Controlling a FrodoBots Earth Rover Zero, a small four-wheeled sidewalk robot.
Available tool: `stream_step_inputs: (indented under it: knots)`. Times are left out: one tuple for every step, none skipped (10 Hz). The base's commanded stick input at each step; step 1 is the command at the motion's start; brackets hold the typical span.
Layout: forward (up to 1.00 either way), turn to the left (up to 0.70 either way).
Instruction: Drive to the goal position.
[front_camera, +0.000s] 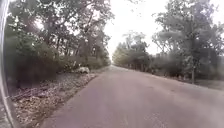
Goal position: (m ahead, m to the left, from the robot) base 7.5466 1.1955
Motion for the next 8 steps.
stream_step_inputs:
  knots:
    - [0.7,0.0]
    - [0.7,0.0]
    - [0.7,0.0]
    - [0.7,0.0]
    - [0.7,0.0]
    - [0.7,0.0]
    - [0.7,0.0]
    - [0.7,0.0]
